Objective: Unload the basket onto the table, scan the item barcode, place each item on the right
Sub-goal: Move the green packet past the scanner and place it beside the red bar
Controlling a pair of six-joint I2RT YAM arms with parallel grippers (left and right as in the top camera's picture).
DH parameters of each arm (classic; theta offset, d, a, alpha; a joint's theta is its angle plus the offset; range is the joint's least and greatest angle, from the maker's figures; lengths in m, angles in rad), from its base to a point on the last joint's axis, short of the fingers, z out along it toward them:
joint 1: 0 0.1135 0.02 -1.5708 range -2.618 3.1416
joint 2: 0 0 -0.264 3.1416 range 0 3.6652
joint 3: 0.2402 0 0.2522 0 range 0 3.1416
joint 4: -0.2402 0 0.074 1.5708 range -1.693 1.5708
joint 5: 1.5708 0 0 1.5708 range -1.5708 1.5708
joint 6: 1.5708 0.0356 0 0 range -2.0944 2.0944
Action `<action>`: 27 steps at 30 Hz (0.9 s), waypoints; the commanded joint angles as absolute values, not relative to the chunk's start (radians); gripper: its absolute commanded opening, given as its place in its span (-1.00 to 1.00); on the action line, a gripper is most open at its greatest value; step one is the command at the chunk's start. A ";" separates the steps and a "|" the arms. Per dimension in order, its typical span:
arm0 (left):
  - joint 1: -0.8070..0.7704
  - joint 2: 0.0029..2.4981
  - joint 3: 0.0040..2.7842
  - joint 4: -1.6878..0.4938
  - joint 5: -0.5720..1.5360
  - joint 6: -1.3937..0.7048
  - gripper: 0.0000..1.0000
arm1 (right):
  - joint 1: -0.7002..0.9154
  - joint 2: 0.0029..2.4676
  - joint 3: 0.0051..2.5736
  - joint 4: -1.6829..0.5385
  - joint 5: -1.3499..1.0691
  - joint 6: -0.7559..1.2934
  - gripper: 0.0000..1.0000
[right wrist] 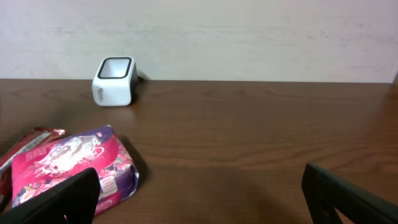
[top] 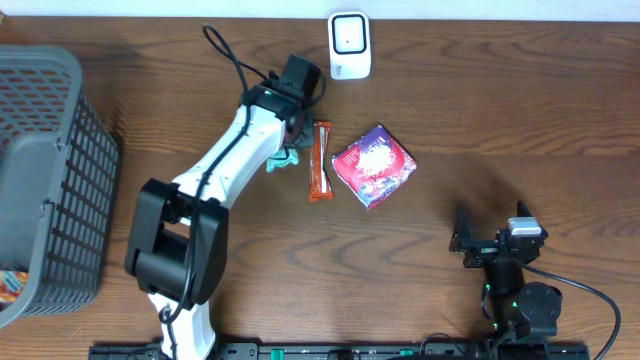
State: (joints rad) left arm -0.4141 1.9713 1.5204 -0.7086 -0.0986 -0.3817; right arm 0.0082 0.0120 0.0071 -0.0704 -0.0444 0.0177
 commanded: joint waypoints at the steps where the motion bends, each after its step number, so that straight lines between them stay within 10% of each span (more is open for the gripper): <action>1: -0.420 1.951 1.534 -0.702 -0.142 -0.363 0.17 | 0.015 0.007 0.006 -0.075 -0.039 0.028 0.98; 11: -0.355 1.679 1.573 -0.721 -0.143 -0.363 0.31 | 0.015 0.006 0.006 -0.075 -0.039 0.028 0.98; 19: -0.284 1.437 1.573 -0.937 -0.143 -0.363 0.93 | 0.015 0.007 0.006 -0.075 -0.039 0.028 0.99; 27: -0.279 1.388 1.573 -1.073 -0.177 -0.311 0.96 | 0.015 0.007 0.006 -0.075 -0.039 0.028 0.99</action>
State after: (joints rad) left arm -0.2840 1.3869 1.5703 -1.0706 -0.1387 -0.3573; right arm 0.0082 0.0120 0.0071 -0.0704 -0.0444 0.0177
